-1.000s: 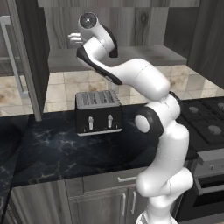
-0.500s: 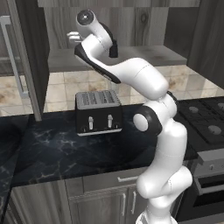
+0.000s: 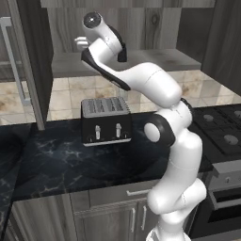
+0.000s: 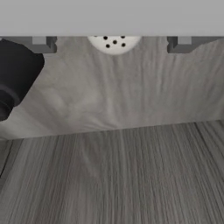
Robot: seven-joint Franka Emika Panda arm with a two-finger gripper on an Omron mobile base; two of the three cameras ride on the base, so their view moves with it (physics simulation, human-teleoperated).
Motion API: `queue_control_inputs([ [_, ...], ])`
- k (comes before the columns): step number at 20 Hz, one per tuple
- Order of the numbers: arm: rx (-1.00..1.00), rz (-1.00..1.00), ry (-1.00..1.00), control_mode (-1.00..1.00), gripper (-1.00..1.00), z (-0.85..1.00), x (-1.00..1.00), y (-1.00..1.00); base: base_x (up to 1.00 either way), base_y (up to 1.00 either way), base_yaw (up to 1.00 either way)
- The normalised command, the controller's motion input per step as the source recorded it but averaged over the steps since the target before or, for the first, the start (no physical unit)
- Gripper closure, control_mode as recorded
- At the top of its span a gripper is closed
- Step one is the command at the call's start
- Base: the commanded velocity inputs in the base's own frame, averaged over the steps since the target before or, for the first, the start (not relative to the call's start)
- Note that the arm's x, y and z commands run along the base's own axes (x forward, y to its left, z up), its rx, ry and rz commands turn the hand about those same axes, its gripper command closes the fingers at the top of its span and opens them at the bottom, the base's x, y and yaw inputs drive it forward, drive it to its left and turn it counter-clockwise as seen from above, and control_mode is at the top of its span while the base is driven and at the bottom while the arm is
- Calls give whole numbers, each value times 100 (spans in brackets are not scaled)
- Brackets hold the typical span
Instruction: Move the shaker and shaker from the cabinet to the dining counter.
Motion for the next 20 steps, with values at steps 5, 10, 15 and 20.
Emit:
queue_control_inputs([
  [5, 0, 0, 0, -100, -100, -24, 2, -4, 0, 0, 0],
  [10, 0, 0, 0, -100, 100, -31, 11, 0, 0, 0, 0],
  [15, 0, 0, 0, -100, 100, -26, 15, 0, 0, 0, 0],
  [20, 1, 0, 0, -100, 100, -13, 2, 0, 0, 0, 0],
])
